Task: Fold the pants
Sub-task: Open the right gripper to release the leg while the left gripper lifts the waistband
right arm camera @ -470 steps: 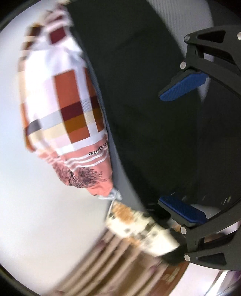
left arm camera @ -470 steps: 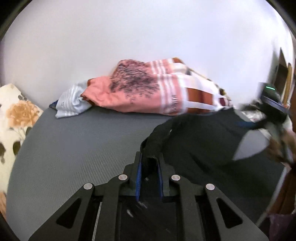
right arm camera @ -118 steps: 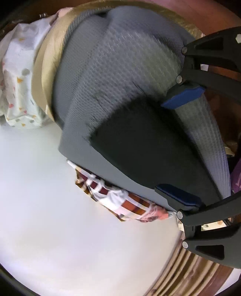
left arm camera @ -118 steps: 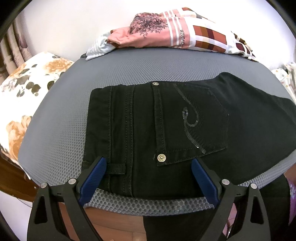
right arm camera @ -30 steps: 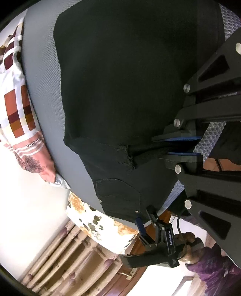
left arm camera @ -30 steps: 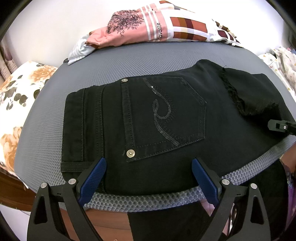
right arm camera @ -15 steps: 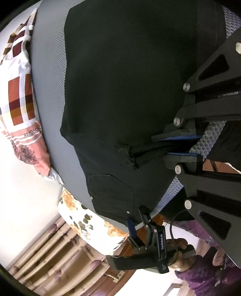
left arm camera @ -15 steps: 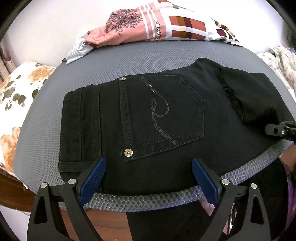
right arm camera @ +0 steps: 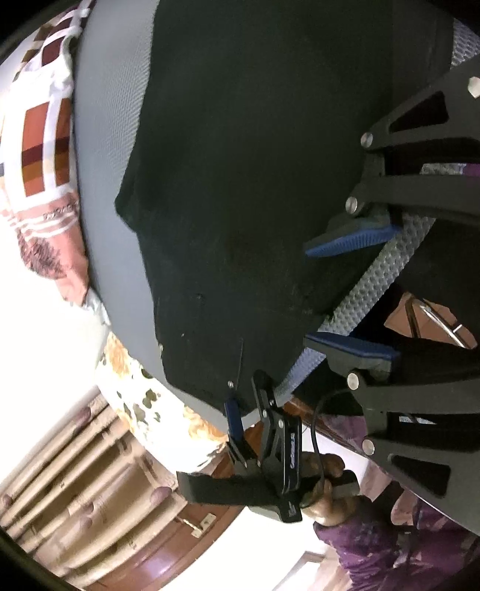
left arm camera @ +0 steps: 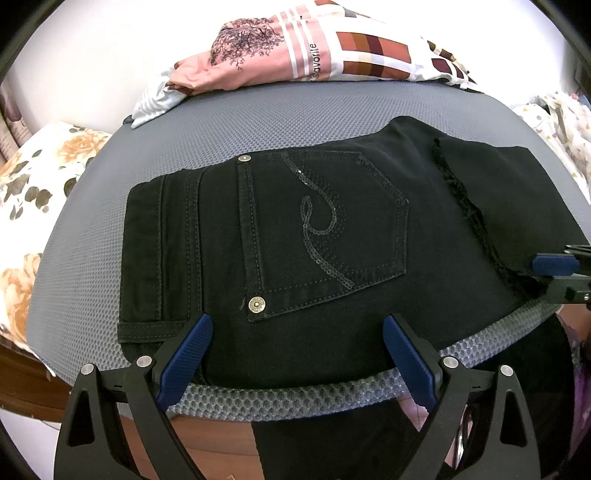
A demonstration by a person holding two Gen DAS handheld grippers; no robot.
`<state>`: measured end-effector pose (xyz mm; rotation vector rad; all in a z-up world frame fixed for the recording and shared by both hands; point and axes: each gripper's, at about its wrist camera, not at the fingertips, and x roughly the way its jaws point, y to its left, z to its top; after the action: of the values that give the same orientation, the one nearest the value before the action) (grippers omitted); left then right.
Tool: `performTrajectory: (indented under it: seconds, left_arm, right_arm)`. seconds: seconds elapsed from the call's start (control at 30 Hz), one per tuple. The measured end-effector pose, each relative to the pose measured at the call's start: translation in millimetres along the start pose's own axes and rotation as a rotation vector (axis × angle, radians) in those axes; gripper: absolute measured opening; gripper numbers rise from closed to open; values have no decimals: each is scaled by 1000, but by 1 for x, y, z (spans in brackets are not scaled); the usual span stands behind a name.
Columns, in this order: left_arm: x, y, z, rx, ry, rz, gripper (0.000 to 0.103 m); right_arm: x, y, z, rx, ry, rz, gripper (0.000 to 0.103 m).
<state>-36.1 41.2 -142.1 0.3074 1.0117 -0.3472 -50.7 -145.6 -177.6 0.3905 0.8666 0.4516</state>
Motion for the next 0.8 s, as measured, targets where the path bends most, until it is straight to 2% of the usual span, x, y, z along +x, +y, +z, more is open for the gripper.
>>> performTrajectory:
  seconds: [0.1, 0.17, 0.27, 0.33, 0.47, 0.6, 0.7, 0.77, 0.8]
  left_arm:
    - [-2, 0, 0, 0, -8, 2, 93]
    - [-6, 2, 1, -3, -18, 2, 93]
    - [-12, 5, 3, -21, -35, -5, 93]
    - [-18, 11, 5, -45, -47, -18, 93]
    - [-32, 36, 10, -153, -62, -63, 93]
    - [-48, 86, 9, -340, -59, -123, 93]
    - [-55, 123, -3, -451, -57, -181, 93]
    - [-57, 146, -15, -506, -38, -229, 93]
    - [-55, 158, -23, -546, -18, -282, 93]
  right_arm:
    - [-13, -9, -1, 62, -41, 75, 41]
    - [-24, -20, -3, 111, -79, 78, 41]
    - [-36, -37, -3, 176, -121, 64, 34]
    - [-37, -38, -2, 172, -122, 43, 29]
    - [-18, -10, -1, 48, -59, -3, 23]
    - [12, 15, -6, -101, 32, -121, 21]
    - [10, 20, -1, -115, 13, -120, 21]
    - [-2, 20, 1, -90, -52, -83, 21]
    - [-8, 20, 2, -78, -82, -74, 22]
